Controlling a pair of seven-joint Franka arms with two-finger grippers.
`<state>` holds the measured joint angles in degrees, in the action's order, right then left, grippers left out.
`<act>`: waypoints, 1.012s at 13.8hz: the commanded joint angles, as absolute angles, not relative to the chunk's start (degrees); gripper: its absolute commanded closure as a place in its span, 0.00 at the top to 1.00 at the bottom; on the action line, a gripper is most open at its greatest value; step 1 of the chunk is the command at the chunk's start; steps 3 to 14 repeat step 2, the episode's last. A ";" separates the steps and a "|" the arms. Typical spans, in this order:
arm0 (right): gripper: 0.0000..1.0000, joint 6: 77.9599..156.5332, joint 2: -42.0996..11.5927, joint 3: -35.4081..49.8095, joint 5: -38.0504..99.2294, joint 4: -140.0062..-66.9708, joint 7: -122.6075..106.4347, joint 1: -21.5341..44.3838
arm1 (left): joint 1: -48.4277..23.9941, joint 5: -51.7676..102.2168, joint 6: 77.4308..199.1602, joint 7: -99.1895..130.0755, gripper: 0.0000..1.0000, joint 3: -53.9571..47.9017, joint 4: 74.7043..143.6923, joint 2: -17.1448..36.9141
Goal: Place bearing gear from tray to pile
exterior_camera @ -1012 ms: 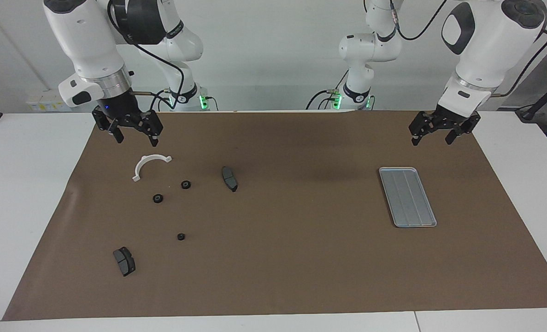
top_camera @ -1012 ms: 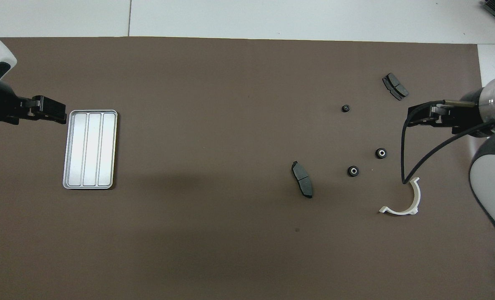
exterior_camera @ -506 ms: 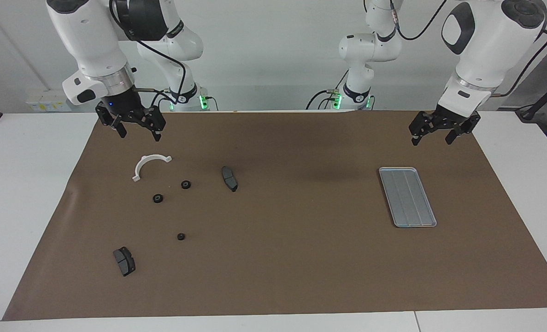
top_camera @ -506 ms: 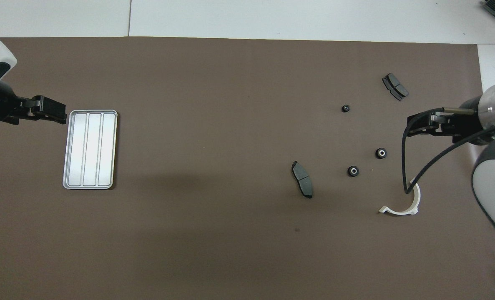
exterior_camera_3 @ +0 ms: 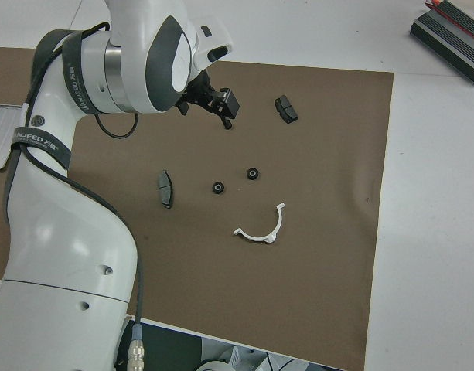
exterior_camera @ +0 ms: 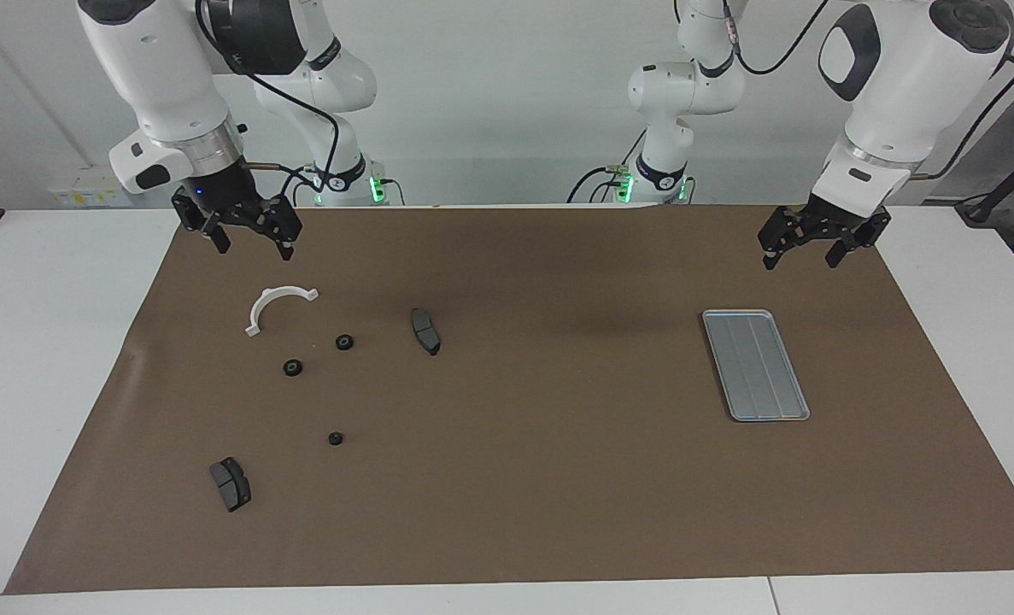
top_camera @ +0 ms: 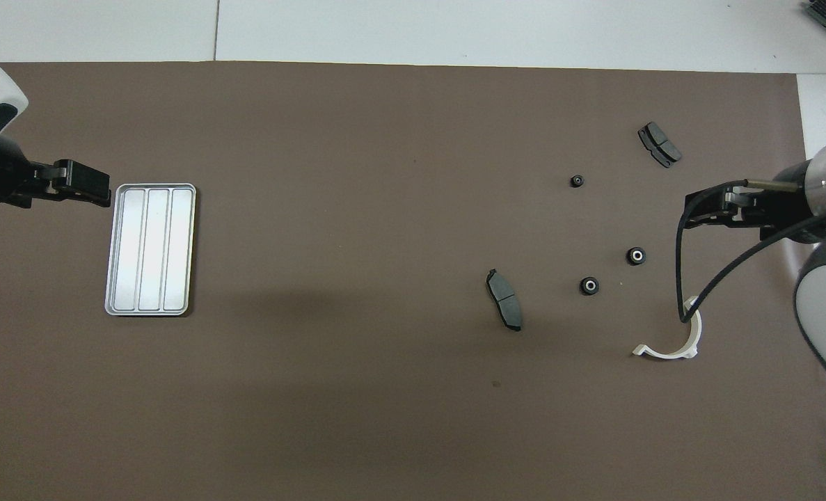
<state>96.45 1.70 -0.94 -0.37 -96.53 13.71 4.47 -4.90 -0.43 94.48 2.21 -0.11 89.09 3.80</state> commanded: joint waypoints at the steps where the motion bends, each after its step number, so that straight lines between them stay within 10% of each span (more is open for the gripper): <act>1: 1.00 96.32 2.81 -1.32 0.09 -97.91 11.61 4.48 | -4.39 0.18 93.96 2.11 1.00 -0.26 89.12 3.16; 14: 1.00 96.42 2.81 -1.41 0.00 -98.00 10.30 4.40 | -4.39 0.18 93.96 2.20 1.00 -0.26 89.12 3.16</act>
